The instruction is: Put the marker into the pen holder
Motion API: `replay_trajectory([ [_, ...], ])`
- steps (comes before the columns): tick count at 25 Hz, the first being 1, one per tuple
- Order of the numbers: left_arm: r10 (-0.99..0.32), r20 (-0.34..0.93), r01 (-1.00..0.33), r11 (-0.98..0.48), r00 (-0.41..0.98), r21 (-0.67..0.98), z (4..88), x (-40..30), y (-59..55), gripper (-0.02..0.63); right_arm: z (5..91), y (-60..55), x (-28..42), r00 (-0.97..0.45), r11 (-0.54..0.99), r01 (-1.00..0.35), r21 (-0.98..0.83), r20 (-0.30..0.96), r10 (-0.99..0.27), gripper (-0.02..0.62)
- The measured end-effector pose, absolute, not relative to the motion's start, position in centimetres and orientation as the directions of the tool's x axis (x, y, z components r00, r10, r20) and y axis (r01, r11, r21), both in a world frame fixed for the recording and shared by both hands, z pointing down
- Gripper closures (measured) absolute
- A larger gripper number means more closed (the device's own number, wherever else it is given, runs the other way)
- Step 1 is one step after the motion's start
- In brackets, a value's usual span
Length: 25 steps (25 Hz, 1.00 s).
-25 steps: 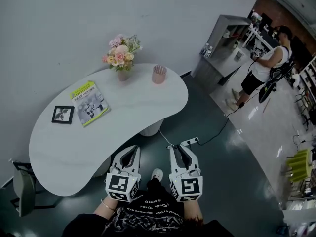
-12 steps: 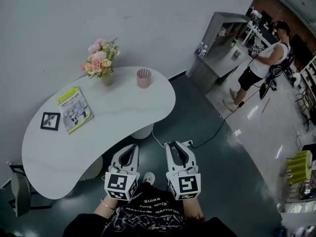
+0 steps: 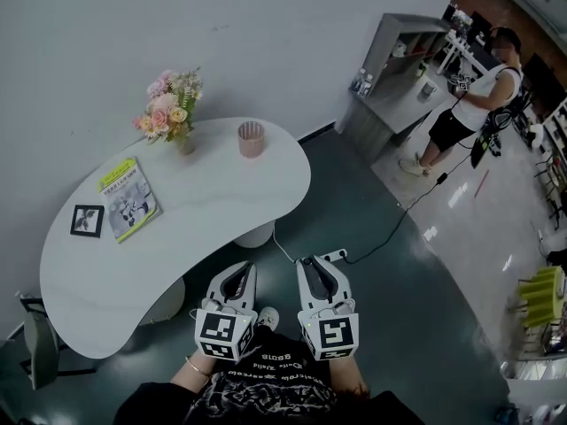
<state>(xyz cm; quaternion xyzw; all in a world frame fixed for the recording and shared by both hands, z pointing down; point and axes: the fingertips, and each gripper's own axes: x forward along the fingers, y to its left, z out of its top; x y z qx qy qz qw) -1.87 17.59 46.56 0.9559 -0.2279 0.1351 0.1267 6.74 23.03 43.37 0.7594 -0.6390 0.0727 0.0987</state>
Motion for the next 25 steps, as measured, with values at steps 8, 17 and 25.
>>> replay_trajectory([
  [8,-0.414,0.311,-0.478,-0.862,0.856,0.17,46.7,-0.5,14.1,0.583,43.3,20.9,8.4,0.174,-0.17,-0.985,0.038,0.217,-0.96,0.503],
  [17,-0.407,0.308,-0.476,-0.857,0.86,0.195,46.9,2.3,6.2,0.583,42.9,14.6,11.8,0.208,-0.2,-0.978,0.055,0.243,-0.948,0.503],
  [25,-0.408,0.32,-0.486,-0.847,0.855,0.217,47.6,5.0,-1.2,0.583,42.6,7.6,15.1,0.213,-0.211,-0.977,0.034,0.258,-0.942,0.503],
])
